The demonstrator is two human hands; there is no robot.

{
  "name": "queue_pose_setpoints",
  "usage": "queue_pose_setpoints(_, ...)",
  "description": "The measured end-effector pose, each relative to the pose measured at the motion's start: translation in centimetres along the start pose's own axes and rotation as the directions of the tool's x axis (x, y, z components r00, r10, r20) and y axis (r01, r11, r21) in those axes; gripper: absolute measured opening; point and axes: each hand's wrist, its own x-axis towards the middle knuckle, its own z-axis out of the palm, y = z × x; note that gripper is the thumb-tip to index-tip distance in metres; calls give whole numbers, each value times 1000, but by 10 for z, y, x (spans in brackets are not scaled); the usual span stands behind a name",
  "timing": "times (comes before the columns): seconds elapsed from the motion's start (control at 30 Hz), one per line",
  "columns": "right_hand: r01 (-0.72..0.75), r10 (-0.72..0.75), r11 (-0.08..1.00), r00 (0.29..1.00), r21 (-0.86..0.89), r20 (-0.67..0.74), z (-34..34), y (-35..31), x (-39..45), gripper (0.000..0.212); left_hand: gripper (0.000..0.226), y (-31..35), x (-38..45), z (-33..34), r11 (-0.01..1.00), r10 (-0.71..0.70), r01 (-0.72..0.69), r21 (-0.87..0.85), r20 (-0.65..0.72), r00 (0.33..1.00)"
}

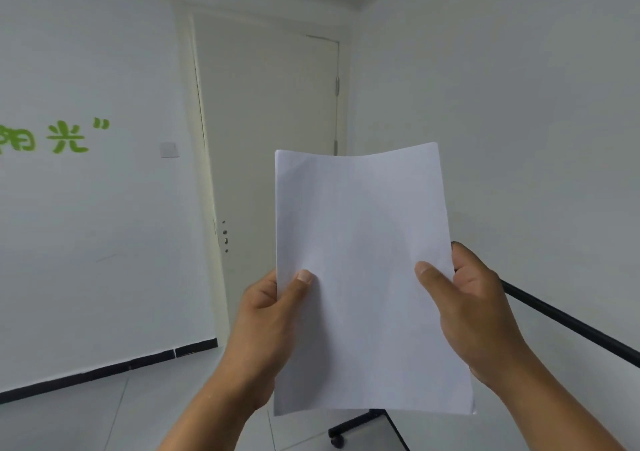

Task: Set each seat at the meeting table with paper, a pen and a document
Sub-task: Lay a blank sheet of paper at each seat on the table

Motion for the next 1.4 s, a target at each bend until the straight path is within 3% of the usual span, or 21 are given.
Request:
queue_pose_setpoints(0.23,47,-55,997,989,59,137,39,76,122,14,29,-25,97,6,999,3,5,53,-147,989)
queue_pose_setpoints(0.33,65,-78,995,979,71,186,58,113,179,49,27,-41,144,15,998,14,2,68,-237,971)
queue_pose_setpoints(0.43,49,-82,991,960,127,266,75,143,232,60,27,-51,189,23,995,44,-15,94,-325,945)
queue_pose_setpoints(0.73,39,-167,965,854,259,492,157,206,371,40,31,-69,297,18,994,69,-8,111,-557,827)
queue_pose_setpoints(0.9,-6,-166,958,802,285,574,238,231,411,49,31,-81,338,-25,991,92,-7,131,-651,754)
queue_pose_setpoints(1.1,21,-235,945,738,327,633,344,246,459,10,33,-99,398,-101,985,122,5,170,-729,674)
queue_pose_setpoints(1.23,25,-267,934,710,355,652,396,241,484,20,32,-96,428,-135,987,119,8,161,-760,639)
queue_pose_setpoints(1.4,6,-302,920,648,392,699,469,234,515,59,29,-89,466,-182,987,144,-20,162,-806,574)
